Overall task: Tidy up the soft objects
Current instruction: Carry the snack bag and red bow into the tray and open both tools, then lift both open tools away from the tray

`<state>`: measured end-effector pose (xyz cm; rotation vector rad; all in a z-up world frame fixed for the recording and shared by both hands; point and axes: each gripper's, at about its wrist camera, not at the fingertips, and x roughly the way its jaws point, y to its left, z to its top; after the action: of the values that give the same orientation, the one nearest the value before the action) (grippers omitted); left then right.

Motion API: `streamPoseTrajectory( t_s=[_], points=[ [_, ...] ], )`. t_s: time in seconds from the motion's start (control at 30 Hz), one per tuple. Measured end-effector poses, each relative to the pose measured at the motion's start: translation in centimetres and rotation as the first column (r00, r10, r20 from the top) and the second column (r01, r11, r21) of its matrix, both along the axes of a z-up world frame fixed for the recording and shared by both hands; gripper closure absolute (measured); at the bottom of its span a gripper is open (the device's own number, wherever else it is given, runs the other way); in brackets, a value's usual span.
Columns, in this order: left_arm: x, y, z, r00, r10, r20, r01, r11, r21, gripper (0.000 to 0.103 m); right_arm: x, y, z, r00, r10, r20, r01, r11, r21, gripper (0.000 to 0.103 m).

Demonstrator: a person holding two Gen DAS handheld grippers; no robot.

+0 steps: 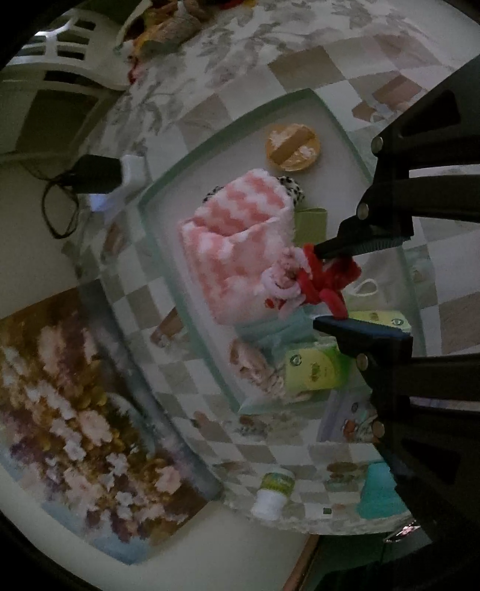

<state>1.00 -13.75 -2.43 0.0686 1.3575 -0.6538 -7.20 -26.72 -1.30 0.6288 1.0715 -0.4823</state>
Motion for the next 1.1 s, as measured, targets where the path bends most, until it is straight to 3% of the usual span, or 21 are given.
streamPoseTrajectory(
  t_s=[0.1, 0.23, 0.43, 0.6, 0.73, 0.9, 1.1],
  points=[
    [0.4, -0.1, -0.4, 1.000, 0.013, -0.005, -0.013, 1.000, -0.006, 0.044, 0.2, 0.0, -0.2, 1.000, 0.000, -0.012, 0.000, 1.000, 0.003, 0.063],
    [0.7, 0.0, -0.9, 0.999, 0.017, -0.037, -0.018, 1.000, -0.021, 0.034, 0.2, -0.2, -0.1, 1.000, -0.019, -0.013, 0.019, 1.000, 0.004, 0.040],
    [0.7, 0.1, -0.7, 0.999, 0.024, -0.028, -0.024, 1.000, -0.008, 0.032, 0.0, -0.5, -0.2, 0.999, -0.036, -0.023, 0.036, 0.999, 0.004, 0.035],
    [1.6, 2.0, -0.9, 0.993, 0.117, 0.019, -0.117, 0.991, 0.066, 0.022, 0.1, -0.6, -0.4, 0.998, -0.042, -0.040, 0.042, 0.999, -0.013, 0.021],
    [2.3, 3.7, -0.6, 0.977, 0.190, 0.098, -0.199, 0.975, 0.102, 0.008, 0.1, -0.4, -0.6, 0.998, -0.035, -0.053, 0.032, 0.999, -0.044, 0.000],
    [2.1, 4.9, 0.1, 0.959, 0.218, 0.183, -0.244, 0.961, 0.133, 0.001, 0.3, 0.4, -0.7, 0.997, -0.009, -0.075, 0.003, 0.997, -0.081, 0.000],
    [1.4, 5.8, 0.7, 0.953, 0.205, 0.225, -0.242, 0.958, 0.152, 0.000, 0.0, 1.6, -0.3, 0.998, 0.016, -0.061, -0.021, 0.996, -0.088, 0.000]
  ],
)
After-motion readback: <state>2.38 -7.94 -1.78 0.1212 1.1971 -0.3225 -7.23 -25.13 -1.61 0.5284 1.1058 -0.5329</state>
